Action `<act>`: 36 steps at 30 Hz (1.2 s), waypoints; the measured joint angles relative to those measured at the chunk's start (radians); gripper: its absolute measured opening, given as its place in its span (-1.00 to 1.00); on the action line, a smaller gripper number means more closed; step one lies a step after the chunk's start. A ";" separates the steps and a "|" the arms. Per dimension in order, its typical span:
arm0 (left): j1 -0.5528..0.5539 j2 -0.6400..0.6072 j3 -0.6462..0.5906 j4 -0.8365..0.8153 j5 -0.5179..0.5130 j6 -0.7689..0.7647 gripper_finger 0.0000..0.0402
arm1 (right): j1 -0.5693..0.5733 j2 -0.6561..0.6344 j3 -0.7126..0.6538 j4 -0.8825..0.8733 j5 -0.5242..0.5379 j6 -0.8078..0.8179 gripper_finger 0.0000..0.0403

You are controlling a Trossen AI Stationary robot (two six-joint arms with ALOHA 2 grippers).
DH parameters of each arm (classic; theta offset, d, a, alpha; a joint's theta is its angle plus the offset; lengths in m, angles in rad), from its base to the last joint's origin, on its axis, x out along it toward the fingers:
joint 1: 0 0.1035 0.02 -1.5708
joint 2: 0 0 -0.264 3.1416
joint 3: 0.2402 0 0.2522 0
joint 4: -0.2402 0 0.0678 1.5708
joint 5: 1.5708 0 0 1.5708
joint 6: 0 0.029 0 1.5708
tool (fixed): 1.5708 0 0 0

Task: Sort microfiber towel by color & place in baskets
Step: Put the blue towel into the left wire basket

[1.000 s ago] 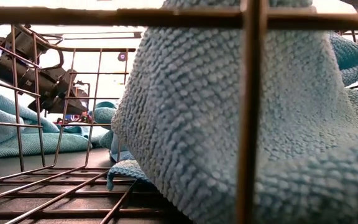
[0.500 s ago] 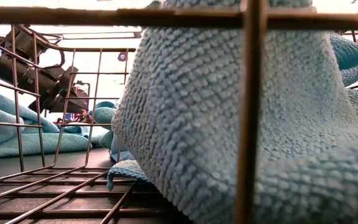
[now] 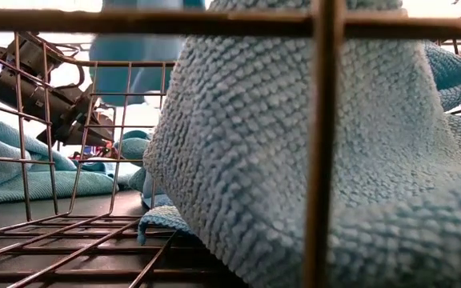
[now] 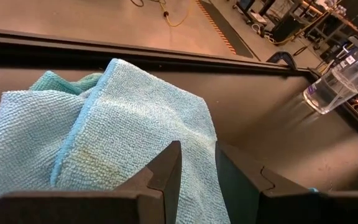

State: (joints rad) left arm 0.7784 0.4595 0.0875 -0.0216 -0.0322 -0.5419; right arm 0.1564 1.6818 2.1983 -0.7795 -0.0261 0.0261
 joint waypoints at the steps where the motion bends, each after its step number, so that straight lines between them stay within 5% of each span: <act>1: 0.000 0.000 0.000 -0.001 0.000 0.000 -0.58 | 0.015 0.000 0.000 -0.001 0.000 0.000 -0.96; 20: 0.000 0.000 0.000 -0.001 0.000 -0.018 -0.58 | 0.369 0.000 0.000 0.057 -0.001 -0.064 -0.96; 36: 0.000 0.001 0.000 0.000 -0.001 -0.018 -0.58 | 0.362 0.037 0.000 0.009 0.158 -0.064 -0.96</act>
State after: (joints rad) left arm 0.7784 0.4603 0.0875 -0.0219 -0.0330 -0.5598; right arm 0.5184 1.7187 2.1979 -0.7702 0.1323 -0.0378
